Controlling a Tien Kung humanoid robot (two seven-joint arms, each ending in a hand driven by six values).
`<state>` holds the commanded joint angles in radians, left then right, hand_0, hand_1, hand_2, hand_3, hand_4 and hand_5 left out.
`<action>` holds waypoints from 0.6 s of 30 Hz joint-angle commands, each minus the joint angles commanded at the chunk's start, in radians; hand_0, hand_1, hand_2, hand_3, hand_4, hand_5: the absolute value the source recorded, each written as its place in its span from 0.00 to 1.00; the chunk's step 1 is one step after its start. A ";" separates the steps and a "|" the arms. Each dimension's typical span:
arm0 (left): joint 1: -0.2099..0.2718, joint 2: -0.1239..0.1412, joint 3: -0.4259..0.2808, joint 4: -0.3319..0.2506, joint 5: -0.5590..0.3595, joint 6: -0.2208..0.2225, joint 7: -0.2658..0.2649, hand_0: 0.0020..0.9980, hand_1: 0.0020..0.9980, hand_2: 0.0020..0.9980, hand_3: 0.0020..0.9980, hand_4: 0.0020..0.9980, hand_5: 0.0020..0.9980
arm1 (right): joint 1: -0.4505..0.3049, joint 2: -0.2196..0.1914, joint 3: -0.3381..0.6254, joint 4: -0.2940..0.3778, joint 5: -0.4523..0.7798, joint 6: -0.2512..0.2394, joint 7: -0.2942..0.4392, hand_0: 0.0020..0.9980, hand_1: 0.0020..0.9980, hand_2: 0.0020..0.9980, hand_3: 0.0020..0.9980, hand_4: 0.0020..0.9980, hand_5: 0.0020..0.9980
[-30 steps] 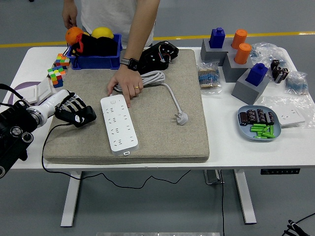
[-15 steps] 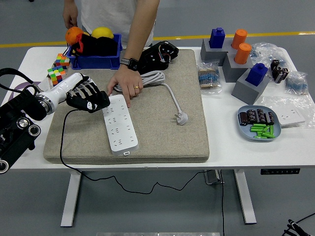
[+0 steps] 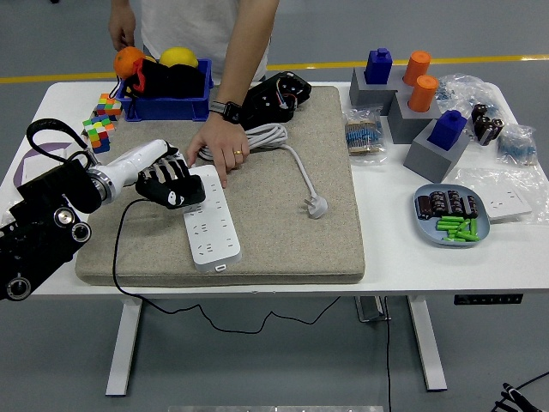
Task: Press the white button,pick up the black plug,place it near the board,insert it into the board
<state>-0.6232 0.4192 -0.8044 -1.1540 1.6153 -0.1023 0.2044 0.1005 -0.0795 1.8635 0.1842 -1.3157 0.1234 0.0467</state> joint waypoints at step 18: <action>-0.025 0.018 0.080 -0.013 -0.018 -0.017 0.024 0.33 0.35 0.34 0.44 0.75 0.00 | 0.003 0.000 -0.004 0.002 0.006 0.000 0.001 0.78 0.61 0.63 0.63 0.72 0.47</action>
<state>-0.6481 0.4368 -0.7247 -1.1670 1.5976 -0.1193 0.2288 0.1031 -0.0800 1.8599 0.1858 -1.3098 0.1229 0.0477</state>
